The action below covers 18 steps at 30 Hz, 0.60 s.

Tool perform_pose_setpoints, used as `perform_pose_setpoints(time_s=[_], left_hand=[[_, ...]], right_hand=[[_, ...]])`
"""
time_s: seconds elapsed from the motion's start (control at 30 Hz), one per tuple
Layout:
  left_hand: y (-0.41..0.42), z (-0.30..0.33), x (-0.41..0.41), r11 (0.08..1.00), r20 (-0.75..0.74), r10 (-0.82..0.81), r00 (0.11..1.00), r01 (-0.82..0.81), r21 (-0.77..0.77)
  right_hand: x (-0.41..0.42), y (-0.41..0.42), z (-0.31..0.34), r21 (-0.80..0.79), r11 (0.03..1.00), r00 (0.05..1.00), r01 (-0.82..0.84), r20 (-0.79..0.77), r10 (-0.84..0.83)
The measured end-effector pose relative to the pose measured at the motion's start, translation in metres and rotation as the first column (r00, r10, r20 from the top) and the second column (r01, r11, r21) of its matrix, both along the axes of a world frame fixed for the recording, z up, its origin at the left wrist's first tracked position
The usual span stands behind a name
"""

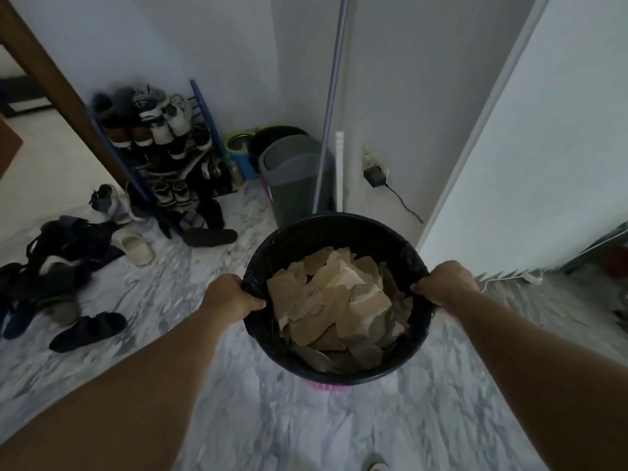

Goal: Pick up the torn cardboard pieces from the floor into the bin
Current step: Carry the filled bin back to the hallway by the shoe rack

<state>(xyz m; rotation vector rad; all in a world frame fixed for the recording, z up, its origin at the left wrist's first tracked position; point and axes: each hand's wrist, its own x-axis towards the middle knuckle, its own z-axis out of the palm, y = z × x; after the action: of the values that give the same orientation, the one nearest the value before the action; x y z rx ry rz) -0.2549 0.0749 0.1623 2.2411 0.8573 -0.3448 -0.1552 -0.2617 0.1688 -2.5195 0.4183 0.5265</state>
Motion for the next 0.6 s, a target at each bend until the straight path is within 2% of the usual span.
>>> perform_pose_setpoints(time_s=[0.17,0.43,0.6], left_hand=[[0.005,-0.031,0.063,0.999,-0.017,0.049,0.999,-0.049,-0.011],[0.018,-0.099,0.129,0.986,-0.089,0.123,0.988,-0.131,-0.098],[0.036,-0.15,0.187,0.975,-0.153,0.136,0.979,-0.16,-0.156]], right_hand=[[0.074,0.013,-0.029,0.052,0.999,0.999,-0.008,-0.035,0.01],[0.162,0.047,-0.079,-0.01,0.996,0.985,-0.092,-0.146,0.089],[0.225,0.061,-0.141,0.001,0.997,0.99,-0.075,-0.12,0.074]])
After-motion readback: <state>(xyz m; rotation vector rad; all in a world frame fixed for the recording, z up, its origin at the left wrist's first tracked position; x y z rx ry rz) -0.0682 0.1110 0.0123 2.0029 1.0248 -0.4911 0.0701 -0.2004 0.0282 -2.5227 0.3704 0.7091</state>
